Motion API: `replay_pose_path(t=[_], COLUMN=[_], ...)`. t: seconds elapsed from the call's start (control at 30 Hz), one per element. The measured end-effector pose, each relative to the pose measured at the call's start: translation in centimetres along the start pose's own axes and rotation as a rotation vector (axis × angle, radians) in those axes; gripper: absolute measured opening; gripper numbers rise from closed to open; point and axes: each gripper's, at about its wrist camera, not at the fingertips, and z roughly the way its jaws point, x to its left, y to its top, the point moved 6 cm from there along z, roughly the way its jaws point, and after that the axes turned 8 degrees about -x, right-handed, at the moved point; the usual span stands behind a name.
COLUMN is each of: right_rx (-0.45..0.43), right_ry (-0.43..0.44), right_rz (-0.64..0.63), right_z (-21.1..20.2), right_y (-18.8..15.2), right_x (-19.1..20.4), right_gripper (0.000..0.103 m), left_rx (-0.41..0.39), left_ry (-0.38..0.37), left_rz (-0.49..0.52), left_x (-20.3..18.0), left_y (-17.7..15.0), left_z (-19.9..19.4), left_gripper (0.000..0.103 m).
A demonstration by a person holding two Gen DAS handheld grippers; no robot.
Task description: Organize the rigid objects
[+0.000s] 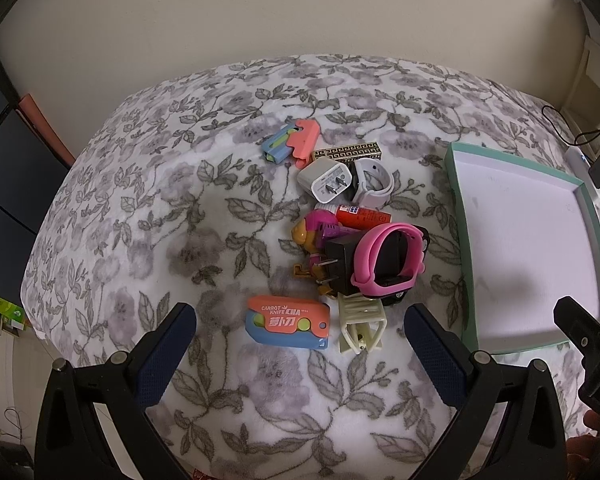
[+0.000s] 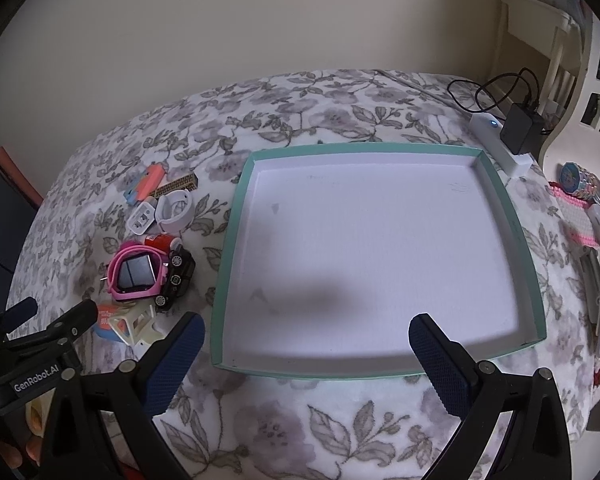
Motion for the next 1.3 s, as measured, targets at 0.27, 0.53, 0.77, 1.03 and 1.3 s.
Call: replay_pose_path(t=[0.27,0.53,0.77,1.03,1.3], right_rx=[0.005,0.008,0.009,-0.029,-0.014], right_ry=[-0.006,-0.007,-0.008,0.053,0.162], right_rz=[-0.004,-0.003,-0.003,-0.028,-0.127], right_z=[0.1,0.2,0.2,-0.2,0.5], right_y=[-0.2,-0.2,-0.2,0.4,0.7], right_x=[0.0,0.0,0.0,1.4,6.7], right_gripper=[0.103,0.103,0.103,0.103,0.103], left_rx=[0.001,0.002,0.002,0.027,0.056], left_ry=[0.001,0.001,0.001,-0.052,0.0], left_rz=[0.0,0.001,0.001,-0.067,-0.126], left_x=[0.0,0.0,-0.1,0.8,5.2], left_y=[0.0,-0.1,0.0,-0.1,0.9], left_z=[0.0,0.0,0.0,0.2,0.9], left_gripper=[0.103,0.103,0.103,0.103,0.103])
